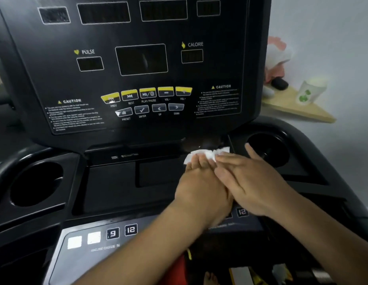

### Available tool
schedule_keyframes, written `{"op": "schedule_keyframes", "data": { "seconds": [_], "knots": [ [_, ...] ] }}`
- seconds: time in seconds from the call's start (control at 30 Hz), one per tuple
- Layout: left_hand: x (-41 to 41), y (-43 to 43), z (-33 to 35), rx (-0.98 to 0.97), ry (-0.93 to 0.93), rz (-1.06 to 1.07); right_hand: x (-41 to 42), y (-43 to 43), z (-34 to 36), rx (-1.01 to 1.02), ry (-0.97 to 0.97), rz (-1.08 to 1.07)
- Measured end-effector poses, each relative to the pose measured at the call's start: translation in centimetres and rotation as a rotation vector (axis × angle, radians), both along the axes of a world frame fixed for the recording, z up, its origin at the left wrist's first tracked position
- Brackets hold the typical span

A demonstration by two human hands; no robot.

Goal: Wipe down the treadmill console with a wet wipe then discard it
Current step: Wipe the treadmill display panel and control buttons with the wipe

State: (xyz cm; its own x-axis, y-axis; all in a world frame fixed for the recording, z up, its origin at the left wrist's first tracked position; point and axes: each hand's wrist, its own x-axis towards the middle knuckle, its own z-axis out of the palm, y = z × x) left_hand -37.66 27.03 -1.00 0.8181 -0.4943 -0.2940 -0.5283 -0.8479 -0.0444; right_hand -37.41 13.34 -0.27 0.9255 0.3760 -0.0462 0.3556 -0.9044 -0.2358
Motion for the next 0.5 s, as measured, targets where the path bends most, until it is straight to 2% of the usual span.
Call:
{"op": "schedule_keyframes", "data": {
  "seconds": [0.1,0.17,0.33,0.5],
  "knots": [
    [-2.9,-0.4,0.1,-0.049,0.03,-0.108,-2.9,-1.5,-0.3,-0.014,-0.096,0.053],
    [-3.0,-1.0,-0.2,-0.089,0.052,-0.049,-3.4,-2.5,-1.0,-0.042,-0.147,0.064],
    [0.5,-1.6,-0.5,-0.127,-0.005,0.007,0.2,-2.1,-1.4,0.102,-0.033,0.004],
    [-4.1,-1.0,-1.1,-0.347,-0.073,0.01,-4.4,-3.5,-1.5,0.127,-0.07,0.036]
  ]
}}
